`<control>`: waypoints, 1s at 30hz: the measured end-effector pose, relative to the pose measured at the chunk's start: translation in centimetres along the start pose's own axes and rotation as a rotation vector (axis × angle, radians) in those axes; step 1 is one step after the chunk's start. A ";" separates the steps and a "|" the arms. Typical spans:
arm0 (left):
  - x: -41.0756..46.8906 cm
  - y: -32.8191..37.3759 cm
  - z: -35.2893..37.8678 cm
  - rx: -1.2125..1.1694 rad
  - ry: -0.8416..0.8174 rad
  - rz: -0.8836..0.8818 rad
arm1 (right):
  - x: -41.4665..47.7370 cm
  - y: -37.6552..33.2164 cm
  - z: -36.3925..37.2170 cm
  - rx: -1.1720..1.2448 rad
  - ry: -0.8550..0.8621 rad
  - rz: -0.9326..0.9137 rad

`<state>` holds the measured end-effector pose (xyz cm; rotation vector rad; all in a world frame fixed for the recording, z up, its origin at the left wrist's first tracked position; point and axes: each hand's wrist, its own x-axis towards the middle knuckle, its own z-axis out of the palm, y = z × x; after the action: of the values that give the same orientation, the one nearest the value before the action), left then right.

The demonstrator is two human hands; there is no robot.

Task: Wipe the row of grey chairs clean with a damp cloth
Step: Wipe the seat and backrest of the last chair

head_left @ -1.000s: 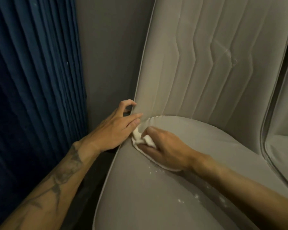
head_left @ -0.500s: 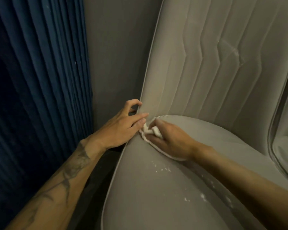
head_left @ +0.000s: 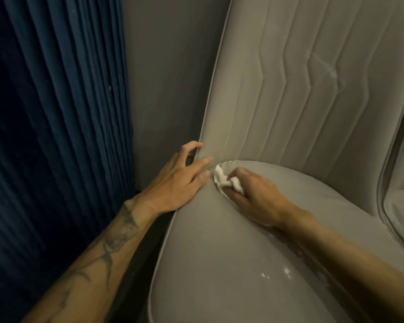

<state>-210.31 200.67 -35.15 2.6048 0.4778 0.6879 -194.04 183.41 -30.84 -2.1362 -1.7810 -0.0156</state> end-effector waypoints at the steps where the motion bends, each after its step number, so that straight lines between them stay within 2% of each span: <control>1: 0.0 0.0 0.1 0.002 0.007 0.000 | -1.0 -0.8 0.6 0.022 0.018 -0.074; 3: 0.0 -0.1 0.3 0.002 0.020 0.011 | -3.5 -2.3 1.1 0.087 0.010 -0.243; 5: 0.1 -0.1 0.4 0.006 0.027 0.009 | -4.1 -2.0 0.5 0.081 -0.040 -0.298; 7: 0.1 0.1 0.4 0.015 0.034 -0.011 | -2.4 -0.4 -0.4 0.027 -0.055 -0.224; 10: 0.0 1.1 0.7 0.013 0.083 -0.042 | 0.2 1.8 -1.3 -0.029 -0.044 0.047; 11: 0.0 1.5 0.9 0.000 0.107 -0.052 | 0.4 1.7 -0.9 -0.034 -0.033 0.069; 12: 0.0 1.9 1.1 -0.018 0.127 -0.065 | -0.1 1.1 -0.4 -0.027 -0.020 0.036; 15: 0.0 2.6 1.6 -0.060 0.159 -0.090 | -3.5 -1.2 0.8 0.091 0.008 -0.210; 17: 0.0 2.7 1.6 -0.052 0.154 -0.097 | -4.3 -0.4 0.1 0.081 -0.021 -0.275; 19: -0.2 2.7 1.5 -0.044 0.152 -0.108 | -3.2 2.6 -1.1 0.002 -0.021 -0.170; 22: -0.4 2.9 1.5 0.001 0.151 -0.083 | -1.8 7.0 -3.0 -0.074 -0.001 0.177; 24: -0.4 3.1 1.5 0.021 0.144 -0.086 | -1.8 6.8 -2.5 -0.089 0.029 0.239; 26: -0.3 3.1 1.5 0.031 0.131 -0.110 | -3.0 4.5 -1.5 -0.025 0.027 0.139; 29: -0.2 3.1 1.5 0.059 0.129 -0.119 | -5.9 1.1 -0.6 0.078 0.017 -0.176; 30: -0.2 3.1 1.5 0.072 0.129 -0.117 | -6.2 1.2 -0.9 0.082 -0.014 -0.228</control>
<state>-209.02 197.53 -35.01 2.5846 0.7004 0.8159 -193.99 177.13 -31.80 -1.8726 -1.9885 0.0141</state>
